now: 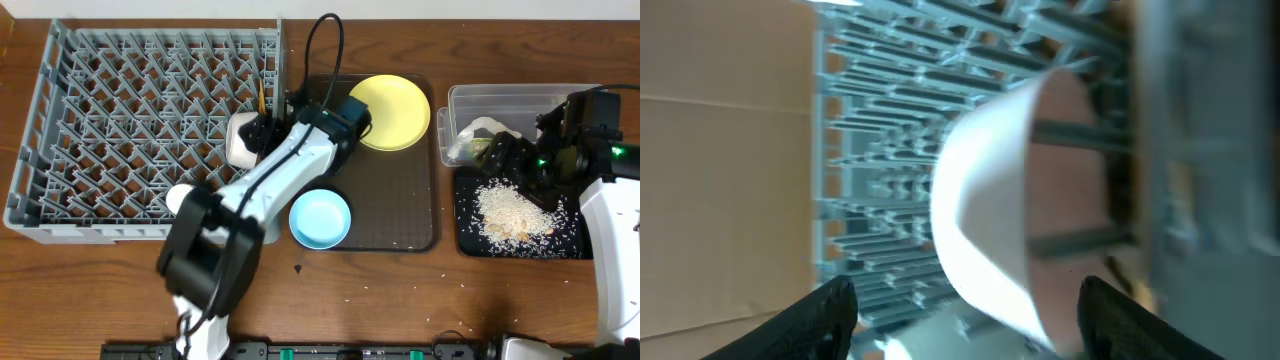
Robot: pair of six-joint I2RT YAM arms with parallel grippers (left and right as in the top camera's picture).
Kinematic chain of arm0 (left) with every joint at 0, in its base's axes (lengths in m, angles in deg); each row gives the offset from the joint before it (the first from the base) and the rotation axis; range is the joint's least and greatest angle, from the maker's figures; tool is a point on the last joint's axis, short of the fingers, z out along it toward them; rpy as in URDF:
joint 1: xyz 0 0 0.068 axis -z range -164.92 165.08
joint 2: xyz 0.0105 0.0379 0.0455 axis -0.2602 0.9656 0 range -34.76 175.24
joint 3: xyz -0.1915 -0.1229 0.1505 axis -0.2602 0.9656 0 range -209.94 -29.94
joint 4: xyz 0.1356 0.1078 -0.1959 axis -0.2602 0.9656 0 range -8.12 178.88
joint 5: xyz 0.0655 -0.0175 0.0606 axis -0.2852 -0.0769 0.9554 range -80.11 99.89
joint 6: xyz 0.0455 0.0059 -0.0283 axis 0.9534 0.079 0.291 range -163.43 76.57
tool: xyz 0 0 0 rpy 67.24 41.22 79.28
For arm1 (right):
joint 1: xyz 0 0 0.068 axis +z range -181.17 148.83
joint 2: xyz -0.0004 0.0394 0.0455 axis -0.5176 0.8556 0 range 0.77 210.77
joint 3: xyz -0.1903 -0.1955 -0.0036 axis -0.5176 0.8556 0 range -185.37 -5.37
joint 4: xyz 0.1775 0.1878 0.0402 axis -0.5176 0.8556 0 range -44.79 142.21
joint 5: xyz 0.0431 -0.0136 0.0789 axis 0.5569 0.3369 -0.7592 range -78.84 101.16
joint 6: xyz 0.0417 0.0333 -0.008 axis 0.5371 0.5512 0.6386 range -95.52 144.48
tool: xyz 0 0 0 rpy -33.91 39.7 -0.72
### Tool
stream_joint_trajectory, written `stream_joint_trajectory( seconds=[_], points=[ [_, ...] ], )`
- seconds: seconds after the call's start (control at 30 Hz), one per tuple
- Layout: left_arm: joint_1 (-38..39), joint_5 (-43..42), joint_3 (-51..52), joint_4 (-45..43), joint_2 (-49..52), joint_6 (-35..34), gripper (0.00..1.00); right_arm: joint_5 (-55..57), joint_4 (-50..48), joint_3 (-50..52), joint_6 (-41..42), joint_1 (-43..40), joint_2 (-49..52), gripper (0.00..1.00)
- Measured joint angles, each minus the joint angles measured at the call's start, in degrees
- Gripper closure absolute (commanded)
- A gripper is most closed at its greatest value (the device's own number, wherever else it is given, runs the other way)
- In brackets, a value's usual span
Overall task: Sort waste into correct bins and load items into the dishwasher
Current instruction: 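Move the left gripper to the blue bowl and grasp its rim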
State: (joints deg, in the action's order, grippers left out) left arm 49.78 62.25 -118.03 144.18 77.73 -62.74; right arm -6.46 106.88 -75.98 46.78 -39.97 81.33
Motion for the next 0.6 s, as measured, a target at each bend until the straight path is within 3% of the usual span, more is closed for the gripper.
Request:
stream_joint_trajectory(
  seconds=[0.17, 0.3, 0.5, 0.6],
  points=[
    [0.57, -14.27, -0.55, -0.31, -11.02, -0.09, 0.31, 0.02, -0.04, 0.00, 0.00, 0.00, 0.00, 0.01],
    [0.55, -27.28, -1.64, 1.33, -17.62, -0.44, 0.48, 0.02, -0.04, 0.00, 0.00, 0.00, 0.00, 0.01],
    [0.61, -40.22, 0.72, 3.48, -18.43, -5.03, 0.51, 0.02, -0.09, 0.00, 0.02, 0.00, 0.00, 0.01],
    [0.96, -42.64, 6.16, 0.15, -17.33, -6.75, 0.60, 0.00, -0.37, 0.00, 0.00, 0.02, 0.00, 0.01]
  ],
)
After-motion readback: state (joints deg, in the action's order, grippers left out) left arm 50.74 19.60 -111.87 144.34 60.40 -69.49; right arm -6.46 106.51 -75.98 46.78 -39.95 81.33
